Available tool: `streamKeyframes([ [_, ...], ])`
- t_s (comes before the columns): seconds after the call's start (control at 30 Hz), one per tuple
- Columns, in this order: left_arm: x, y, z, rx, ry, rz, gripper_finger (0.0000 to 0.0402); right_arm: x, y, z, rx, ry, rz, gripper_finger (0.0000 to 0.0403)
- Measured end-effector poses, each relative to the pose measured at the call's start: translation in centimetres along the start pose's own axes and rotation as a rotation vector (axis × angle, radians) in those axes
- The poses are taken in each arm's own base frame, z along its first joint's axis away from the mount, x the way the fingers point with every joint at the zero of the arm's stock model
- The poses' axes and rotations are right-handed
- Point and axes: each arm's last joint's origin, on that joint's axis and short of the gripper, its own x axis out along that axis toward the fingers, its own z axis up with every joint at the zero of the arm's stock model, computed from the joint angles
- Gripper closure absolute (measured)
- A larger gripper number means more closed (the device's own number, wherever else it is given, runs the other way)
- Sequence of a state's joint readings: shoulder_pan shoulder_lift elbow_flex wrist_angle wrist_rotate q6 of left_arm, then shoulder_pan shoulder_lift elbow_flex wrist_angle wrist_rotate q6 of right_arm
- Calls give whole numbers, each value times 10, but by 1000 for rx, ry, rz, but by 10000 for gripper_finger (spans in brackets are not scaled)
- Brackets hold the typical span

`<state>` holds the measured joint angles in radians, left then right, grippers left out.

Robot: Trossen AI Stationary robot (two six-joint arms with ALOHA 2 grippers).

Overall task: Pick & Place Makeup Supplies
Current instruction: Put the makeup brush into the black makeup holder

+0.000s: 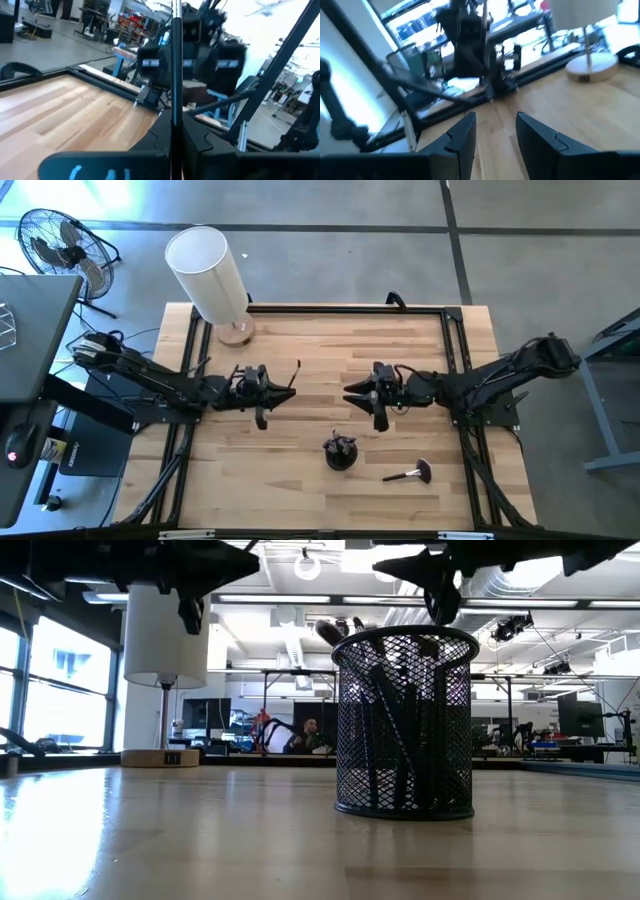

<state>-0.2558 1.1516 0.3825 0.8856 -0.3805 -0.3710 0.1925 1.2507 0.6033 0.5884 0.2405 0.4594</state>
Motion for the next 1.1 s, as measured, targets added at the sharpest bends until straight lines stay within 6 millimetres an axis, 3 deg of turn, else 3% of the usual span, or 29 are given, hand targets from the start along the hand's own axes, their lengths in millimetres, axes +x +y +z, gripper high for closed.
streamKeyframes([
  [0.17,17,-6,-3,19,22,-3,396,10,8,9,-26,-79,-108,270],
  [0.43,48,-22,3,108,-3,-1,395,57,27,20,-110,-104,-114,270],
  [0.73,53,-25,5,126,0,-20,395,71,43,49,-158,-191,-111,273],
  [0.93,53,-26,6,116,-9,-36,394,73,42,55,-162,-187,-116,306],
  [1.1,53,-26,6,99,-6,-38,394,74,42,55,-172,-177,-97,376],
])
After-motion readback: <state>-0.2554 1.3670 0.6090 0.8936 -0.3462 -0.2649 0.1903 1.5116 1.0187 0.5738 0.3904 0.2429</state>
